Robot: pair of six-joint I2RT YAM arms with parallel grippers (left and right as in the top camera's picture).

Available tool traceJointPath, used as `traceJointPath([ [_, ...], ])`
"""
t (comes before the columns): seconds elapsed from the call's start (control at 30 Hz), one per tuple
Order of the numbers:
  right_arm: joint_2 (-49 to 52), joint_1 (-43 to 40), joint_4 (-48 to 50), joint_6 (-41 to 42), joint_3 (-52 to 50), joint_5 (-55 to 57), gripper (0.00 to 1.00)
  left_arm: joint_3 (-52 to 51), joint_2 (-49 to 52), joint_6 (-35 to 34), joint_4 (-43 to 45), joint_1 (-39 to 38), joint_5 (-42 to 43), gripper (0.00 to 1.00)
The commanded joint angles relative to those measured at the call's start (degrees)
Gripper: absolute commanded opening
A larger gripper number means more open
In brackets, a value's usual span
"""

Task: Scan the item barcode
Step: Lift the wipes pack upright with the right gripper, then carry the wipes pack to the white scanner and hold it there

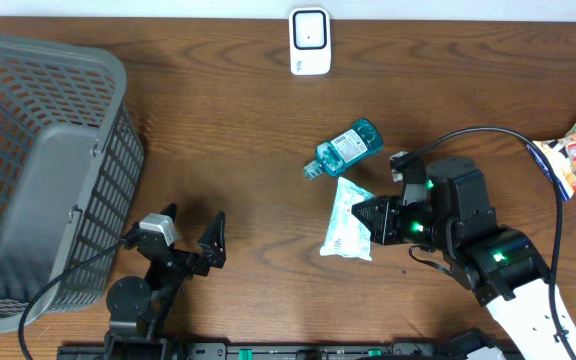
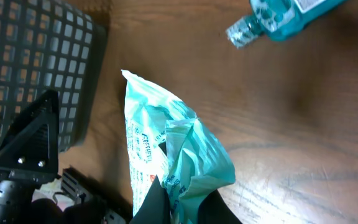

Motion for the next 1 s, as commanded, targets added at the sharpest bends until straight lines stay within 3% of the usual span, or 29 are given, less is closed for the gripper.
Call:
traceJointPath([
  [0.0, -0.1, 0.6, -0.1, 0.7, 0.4, -1.5, 0.01, -1.6, -0.3, -0.1, -0.8, -0.2, 0.3, 0.99],
  [0.27, 0.0, 0.5, -0.1, 0.2, 0.4, -4.1, 0.01, -1.6, -0.3, -0.1, -0.8, -0.2, 0.3, 0.99],
  [0.5, 0.4, 0.6, 2.2, -17.2, 0.4, 9.4, 0.01, -1.6, -0.3, -0.1, -0.8, -0.2, 0.3, 0.99],
  [0.63, 1.3, 0.6, 13.7, -25.6, 0.4, 12.0, 0.02, -1.6, -0.3, -0.1, -0.8, -0.2, 0.3, 0.99],
  [0.97, 11.3, 0.6, 38.2, -32.0, 0.5, 33.4, 0.01, -1.6, -0.3, -0.1, -0.8, -0.2, 0.3, 0.99],
])
